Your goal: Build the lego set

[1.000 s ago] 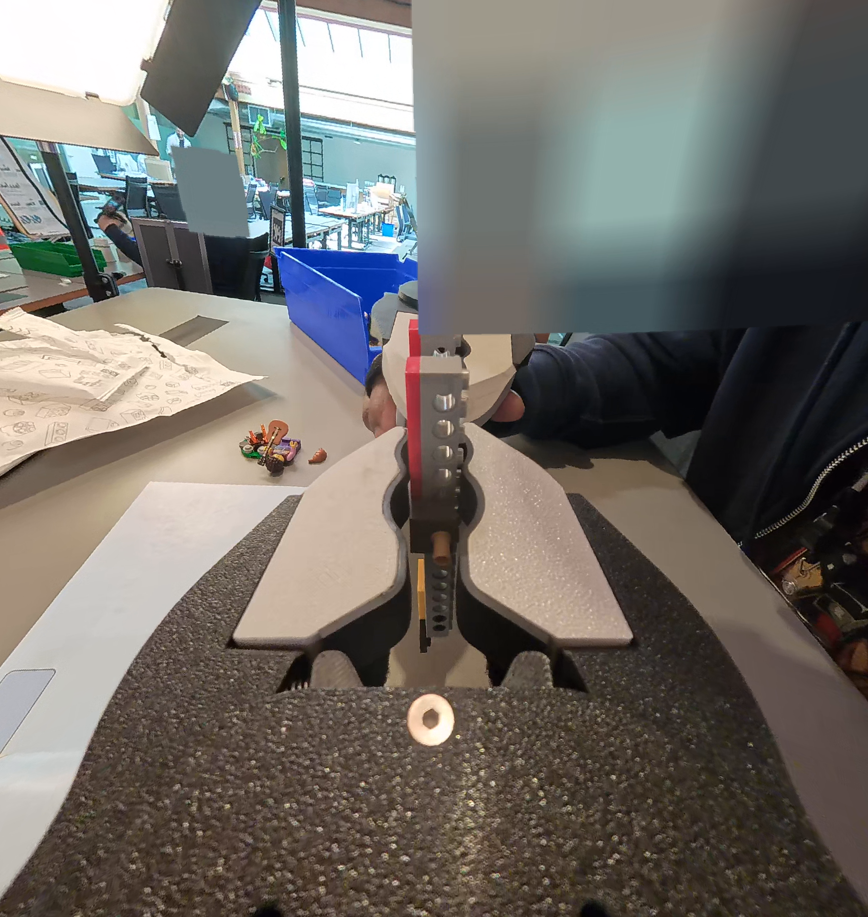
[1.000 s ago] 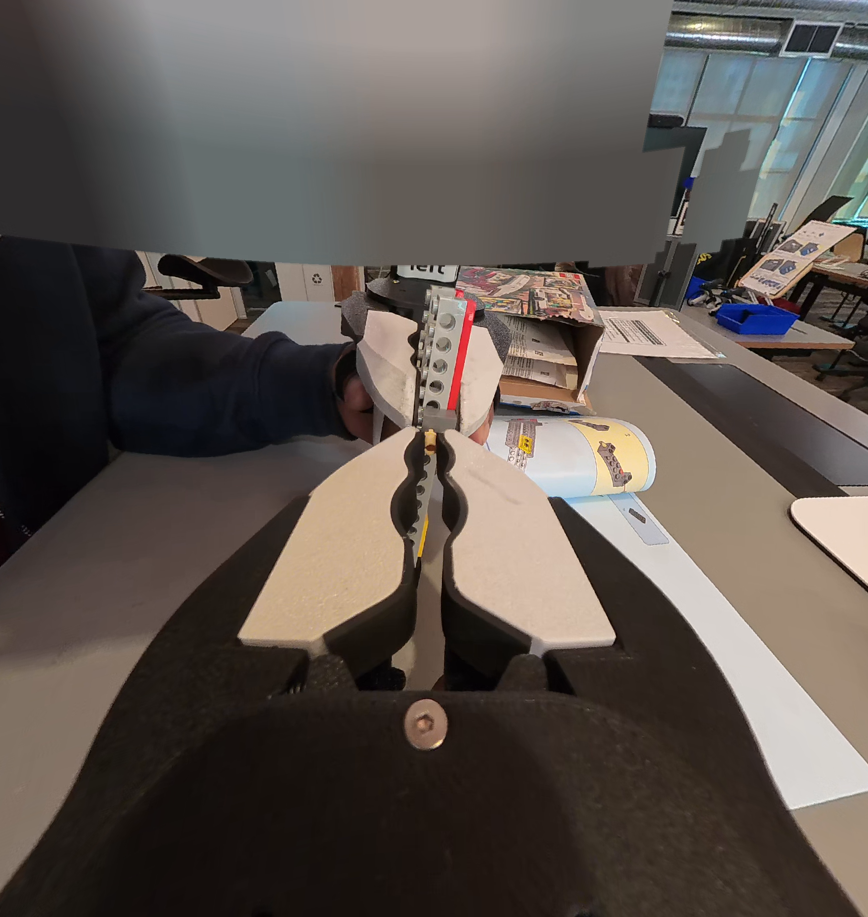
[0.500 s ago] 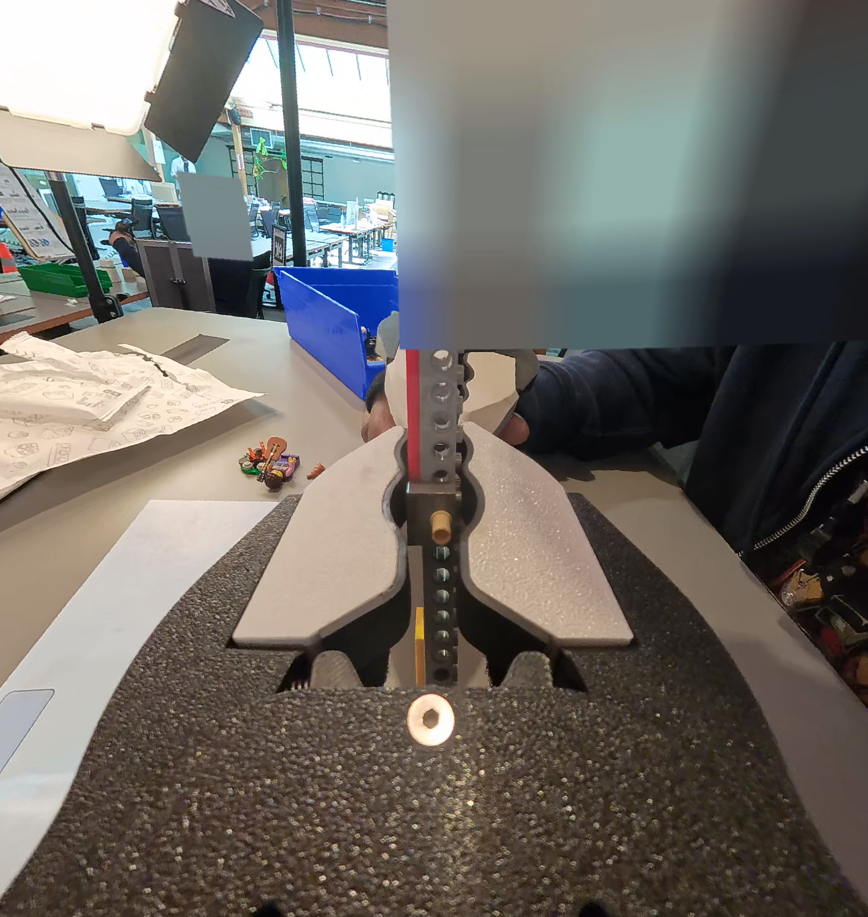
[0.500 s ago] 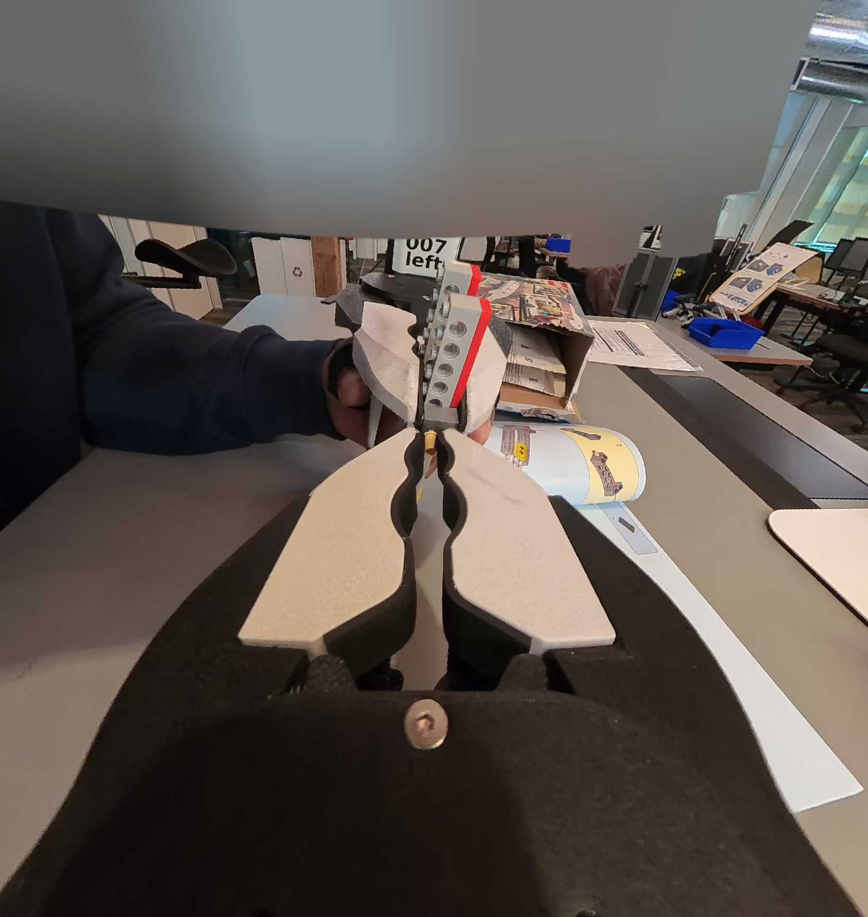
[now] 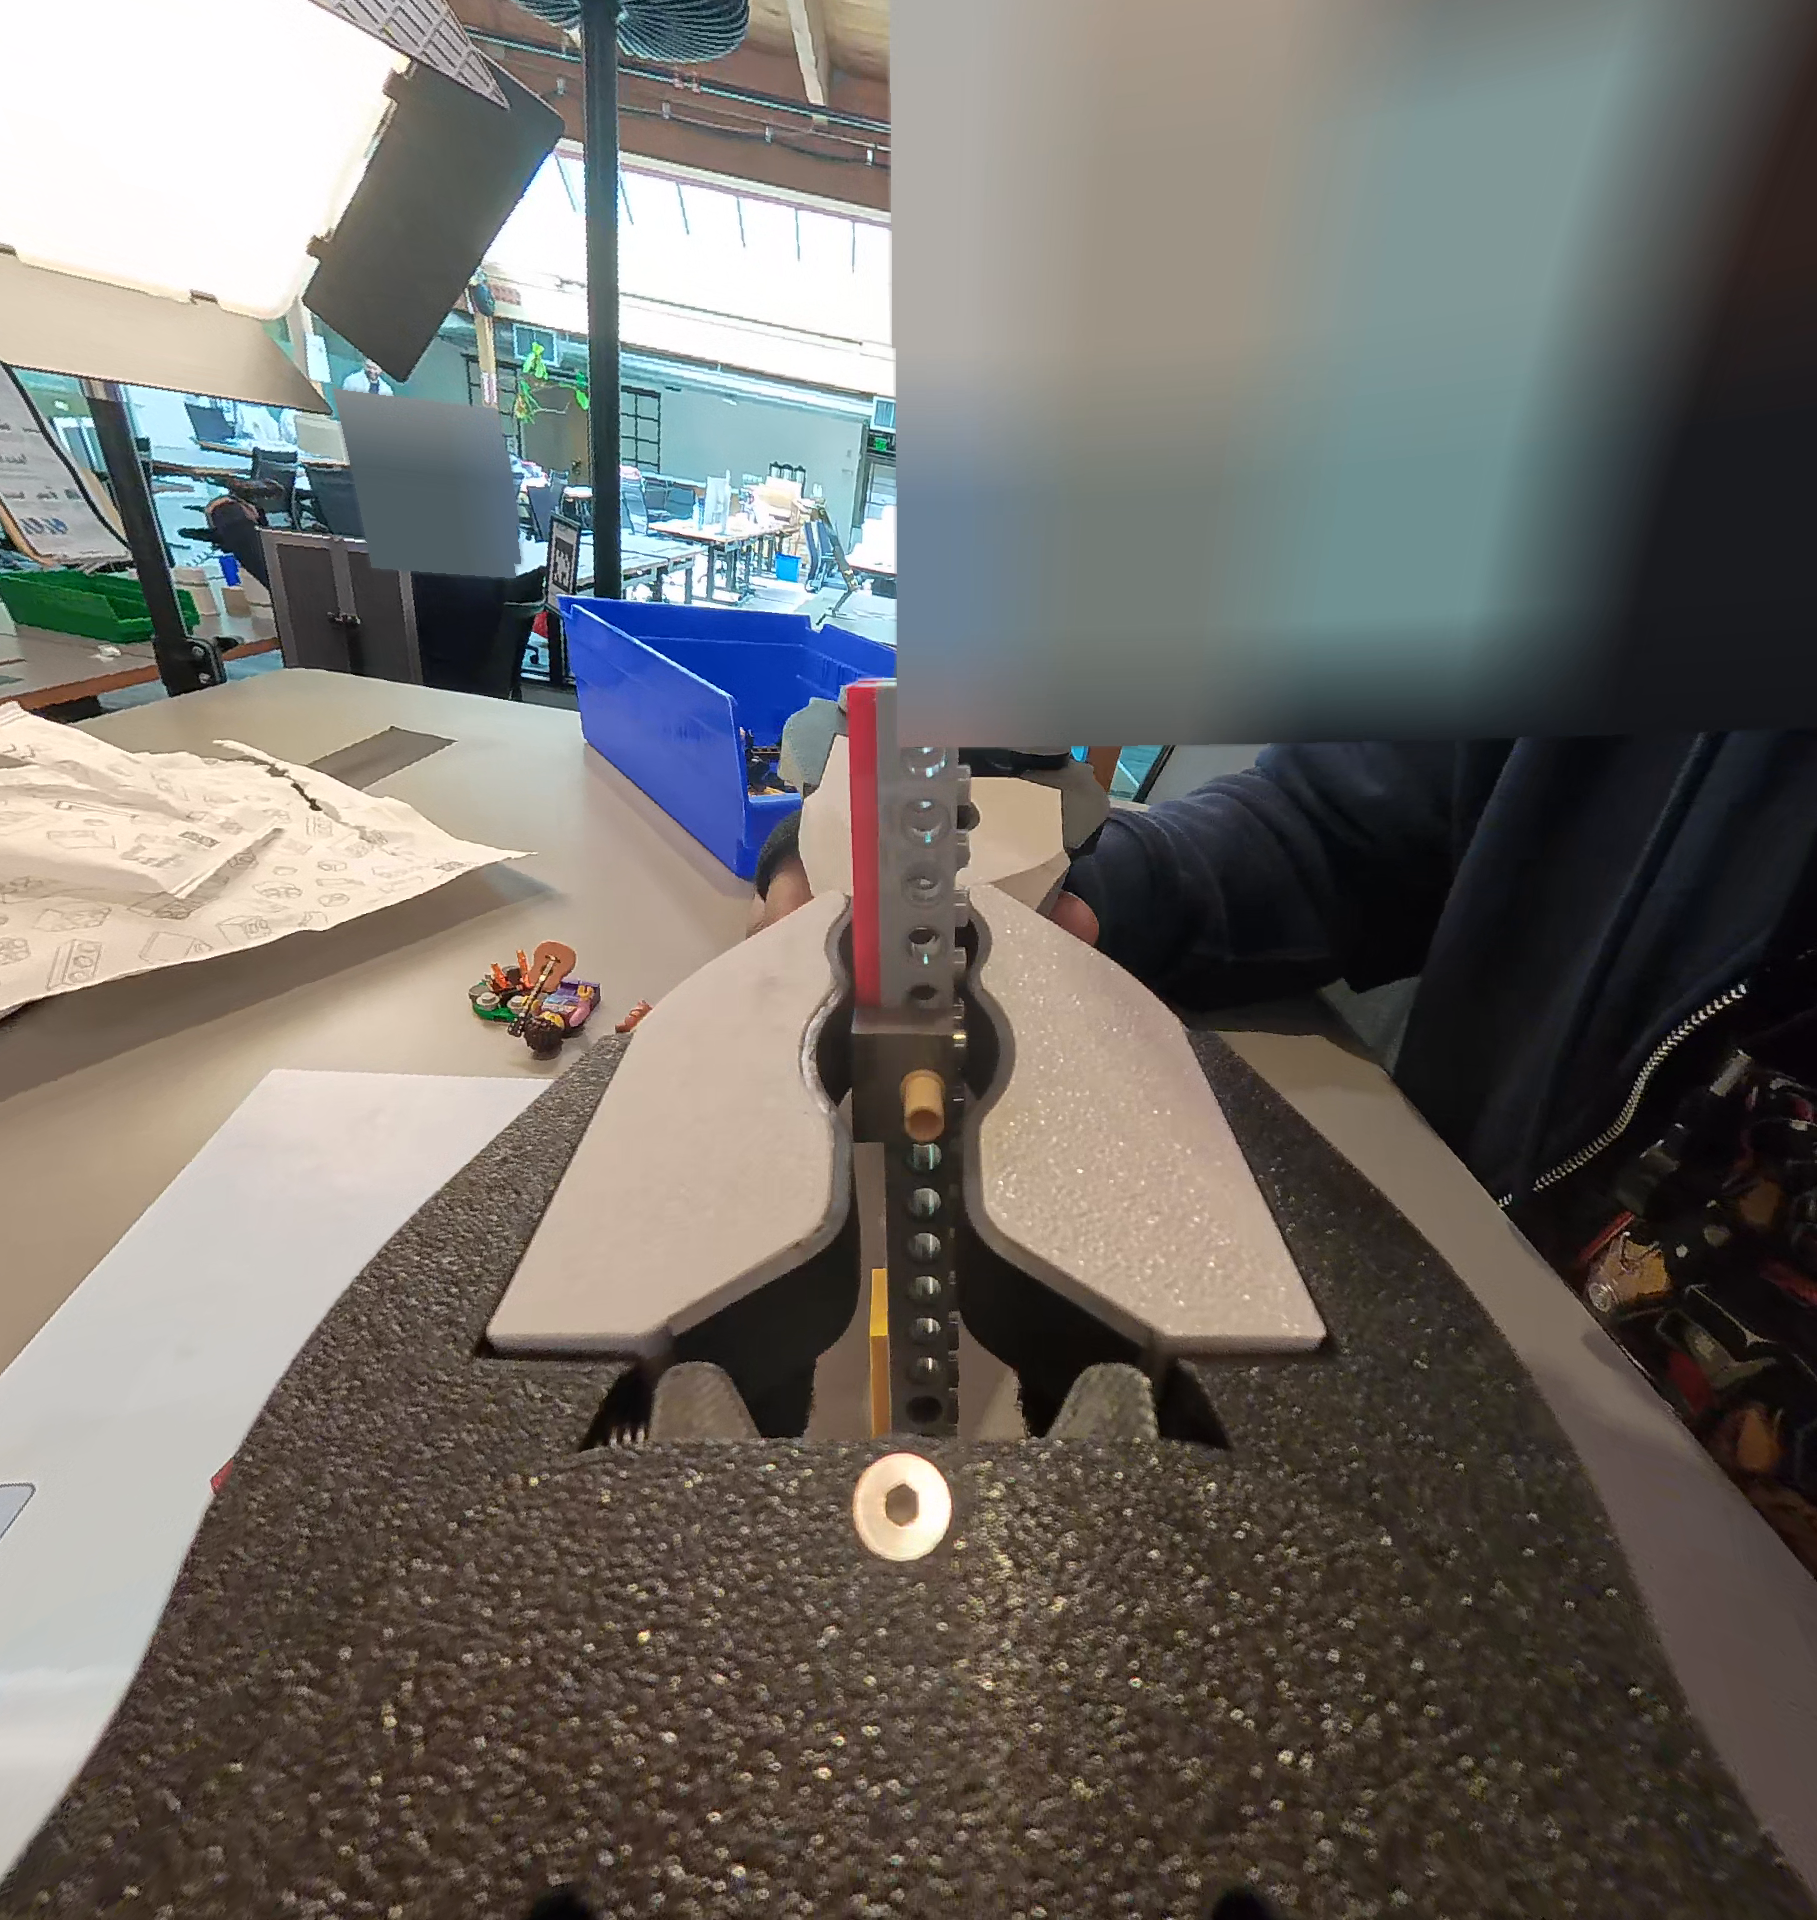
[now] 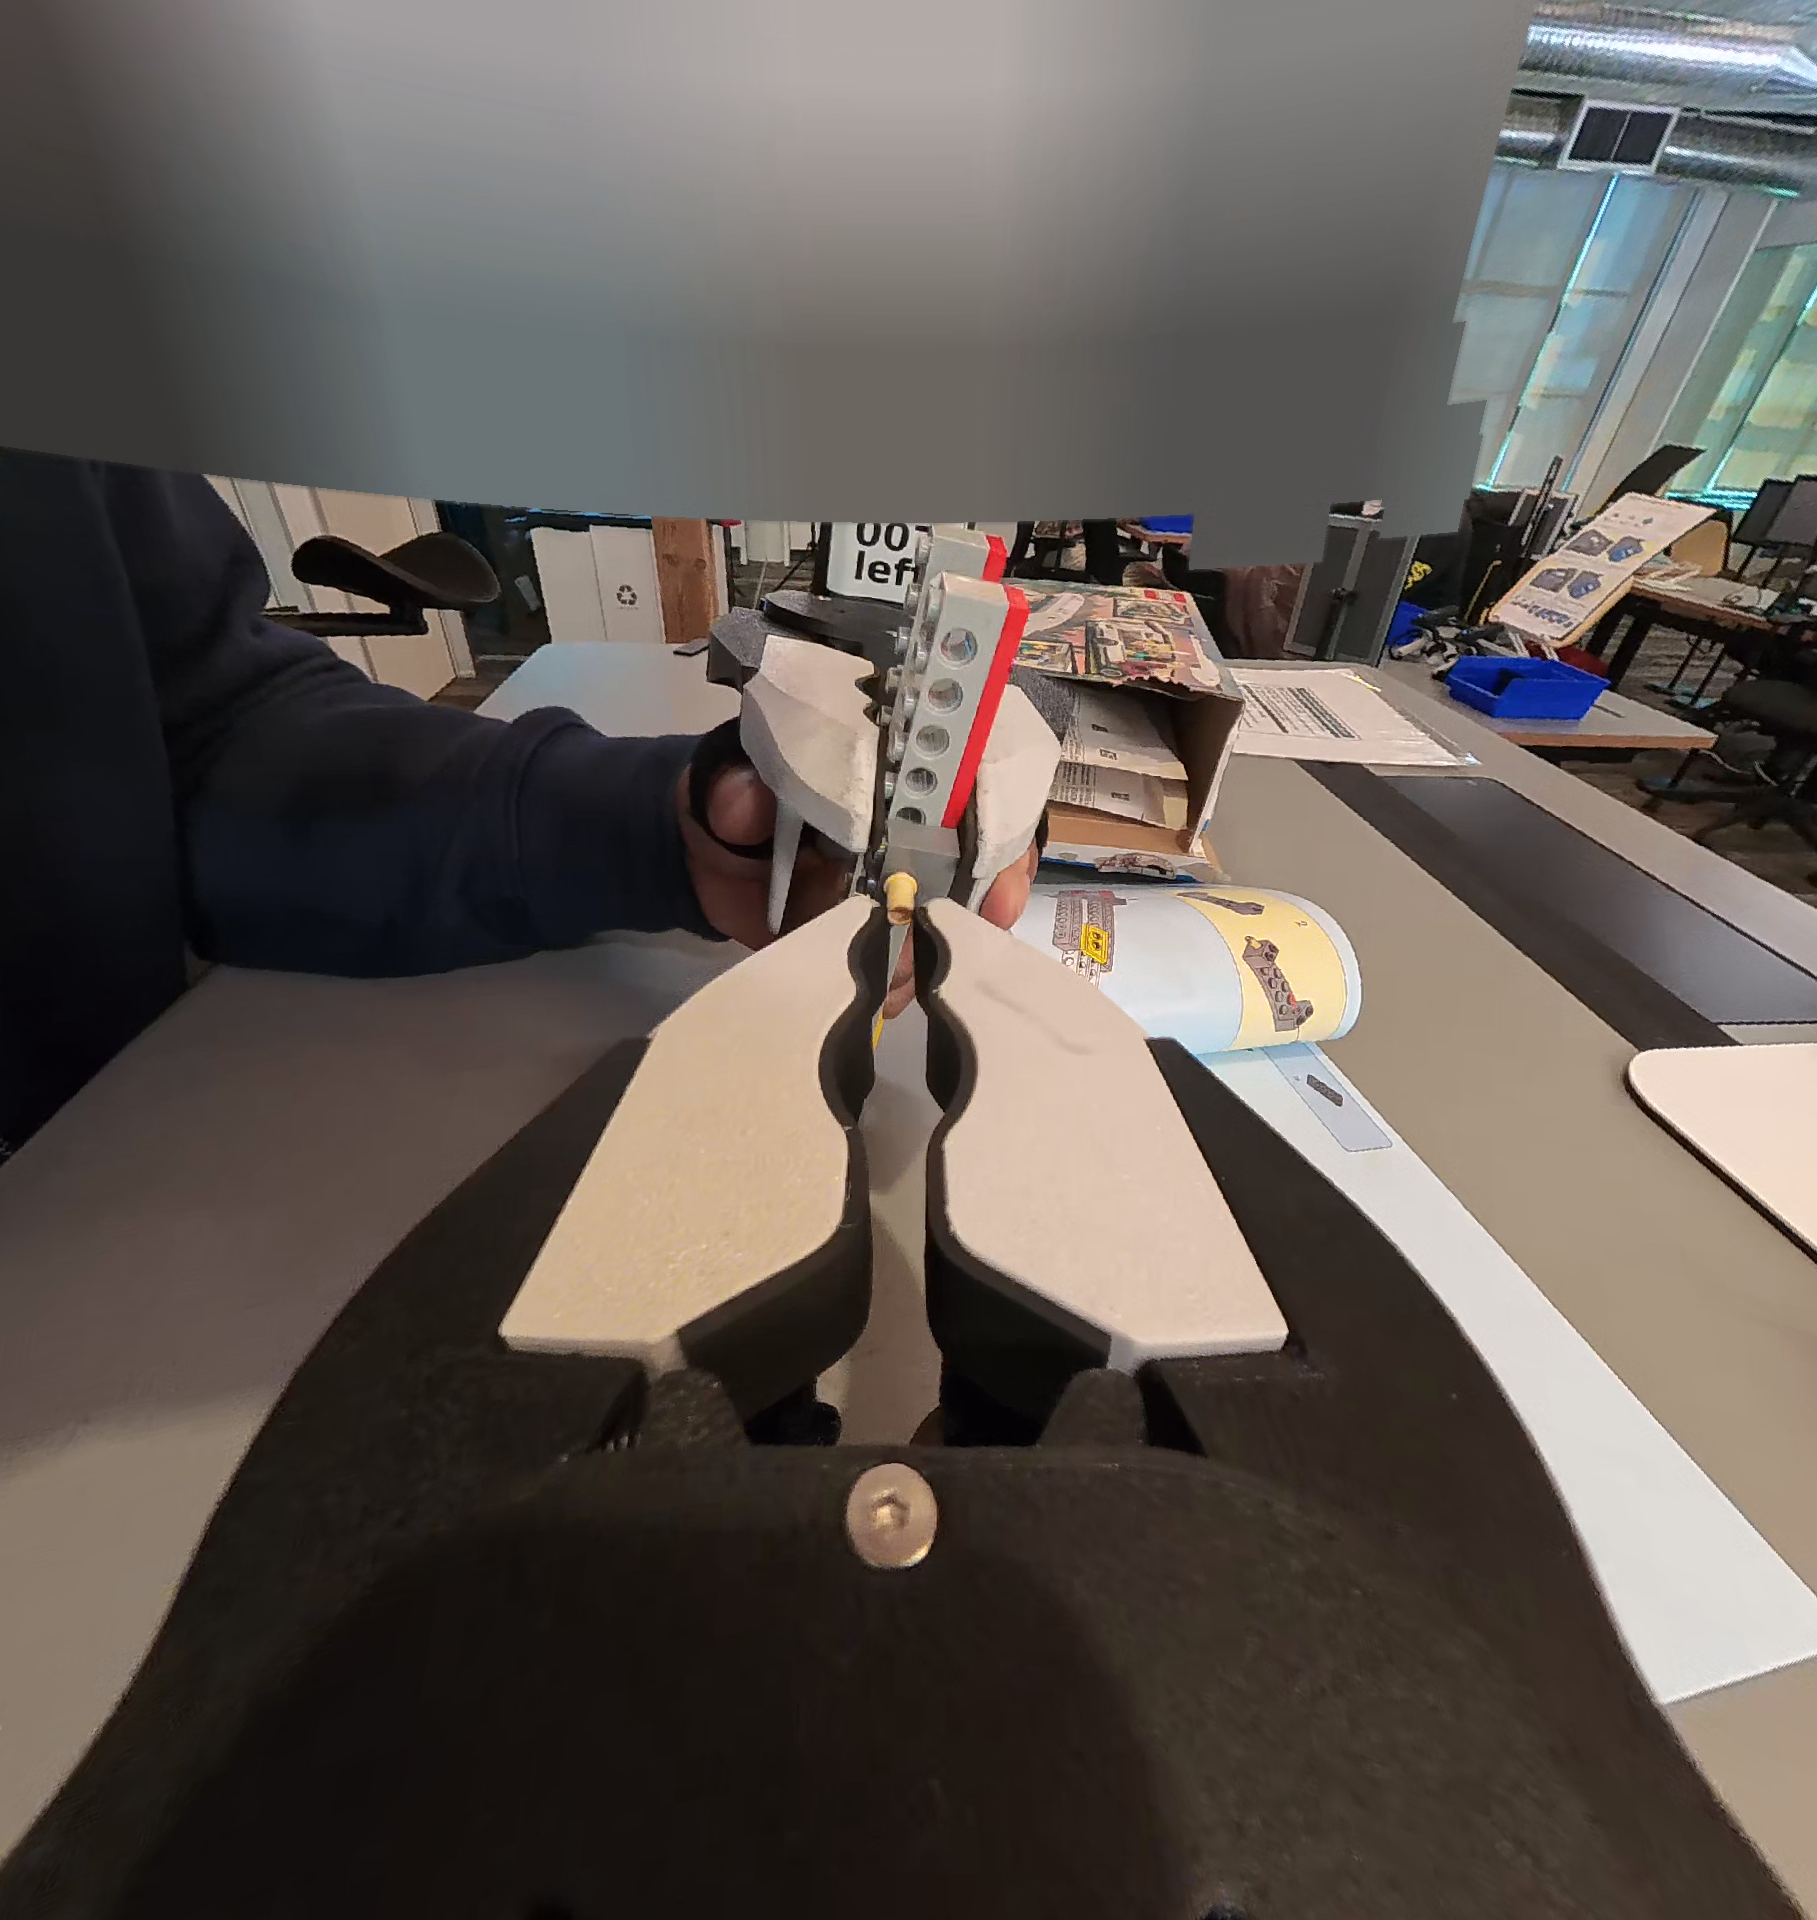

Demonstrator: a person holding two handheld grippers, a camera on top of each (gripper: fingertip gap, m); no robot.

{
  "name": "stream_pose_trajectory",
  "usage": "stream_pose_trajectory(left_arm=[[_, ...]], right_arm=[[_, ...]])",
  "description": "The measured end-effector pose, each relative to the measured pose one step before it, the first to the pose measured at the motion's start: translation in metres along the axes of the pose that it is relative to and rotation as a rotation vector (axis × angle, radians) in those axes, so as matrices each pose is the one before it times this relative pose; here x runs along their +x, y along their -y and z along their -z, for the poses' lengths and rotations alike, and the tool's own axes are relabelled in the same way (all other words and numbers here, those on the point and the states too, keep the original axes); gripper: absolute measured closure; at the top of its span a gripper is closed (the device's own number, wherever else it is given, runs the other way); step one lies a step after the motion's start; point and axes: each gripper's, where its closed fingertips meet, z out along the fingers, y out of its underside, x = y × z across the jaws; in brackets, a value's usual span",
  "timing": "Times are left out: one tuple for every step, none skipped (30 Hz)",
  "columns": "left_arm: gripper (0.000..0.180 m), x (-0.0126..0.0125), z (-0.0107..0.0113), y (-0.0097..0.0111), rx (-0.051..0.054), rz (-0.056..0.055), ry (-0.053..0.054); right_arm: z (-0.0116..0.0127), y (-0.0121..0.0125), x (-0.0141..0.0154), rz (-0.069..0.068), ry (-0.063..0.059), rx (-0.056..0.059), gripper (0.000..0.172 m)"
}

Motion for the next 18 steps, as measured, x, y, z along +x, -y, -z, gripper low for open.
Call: stream_pose_trajectory(left_arm=[[0.165,-0.00038,-0.0002,-0.00026,-0.0013,0.0024,0.0026],[0.165,0.00015,-0.00026,-0.00063,-0.0019,0.0023,-0.0024],[0.165,0.00061,0.0,-0.00053,-0.0009,0.0001,-0.0049],[0.165,0.00018,0.00012,-0.00026,-0.0007,0.0008,-0.0022],[0.165,0.00001,-0.00007,-0.00022,-0.0019,-0.0027,0.0008],[0.165,0.00013,0.00001,-0.00019,-0.0014,-0.0046,0.001],[0.165,0.00016,0.00006,0.00016,0.0007,-0.0027,-0.0005],[0.165,0.00008,0.00004,0.00038,0.0038,-0.0013,0.0001],[0.165,-0.00015,-0.00022,0.00044,0.0043,-0.0019,0.0014],[0.165,-0.00032,-0.00022,0.00018,0.0013,-0.0036,0.0042],[0.165,-0.00006,-0.00031,-0.00013,-0.0011,-0.0024,0.0021],[0.165,0.00058,0.00023,0.00044,0.0027,-0.001,-0.0029],[0.165,-0.00013,0.00078,0.00157,0.01,0.0017,-0.0002],[0.165,-0.00053,0.00121,0.00188,0.0117,0.0028,0.0018],[0.165,-0.0002,0.00115,0.00151,0.0087,0.0034,-0.0013],[0.165,-0.00063,0.00055,-0.00017,-0.0015,0.0024,0.0022],[0.165,-0.0009,-0.00028,-0.00201,-0.0123,-0.0027,0.0047],[0.165,-0.00037,-0.00092,-0.00274,-0.0154,-0.0047,0.003]], right_arm=[[-0.00047,-0.00018,0.00001,0.0028,-0.002,-0.0042,0.168],[-0.00053,-0.00023,-0.00051,0.0028,0.0007,-0.0055,0.168],[-0.00022,-0.0001,-0.00062,0.0027,0.0006,-0.0044,0.168],[-0.0001,-0.00013,-0.00017,0.0012,-0.0007,-0.0045,0.168],[0.00013,-0.00026,-0.00002,0.0018,-0.0004,-0.0053,0.168],[-0.00001,-0.00006,-0.0001,0.0027,0.0,-0.0038,0.168],[0.00008,0.00009,0.00006,0.0018,-0.0008,-0.0017,0.168],[0.00018,0.00025,0.00016,0.0017,-0.0021,-0.0005,0.168],[0.00032,0.00016,0.00042,0.0015,-0.003,-0.0002,0.168],[0.00053,0.00002,0.00051,0.0007,-0.0036,0.0013,0.167],[0.00062,-0.00003,0.00055,-0.0004,-0.0046,0.0041,0.167],[0.00071,-0.00012,0.00048,-0.0017,-0.0019,0.0044,0.164],[0.00062,-0.00015,-0.00009,-0.0028,0.0042,0.0027,0.162],[0.00047,0.00024,-0.00007,-0.0037,0.0042,0.0025,0.159],[0.0003,0.0006,0.0004,-0.005,0.0002,0.0037,0.156],[-0.00007,0.00075,0.0002,-0.0052,-0.0008,0.0046,0.155],[-0.00016,0.00063,-0.00053,-0.0027,0.0021,0.0049,0.155],[-0.00025,0.00051,-0.00108,0.0008,0.0039,0.0037,0.157]])
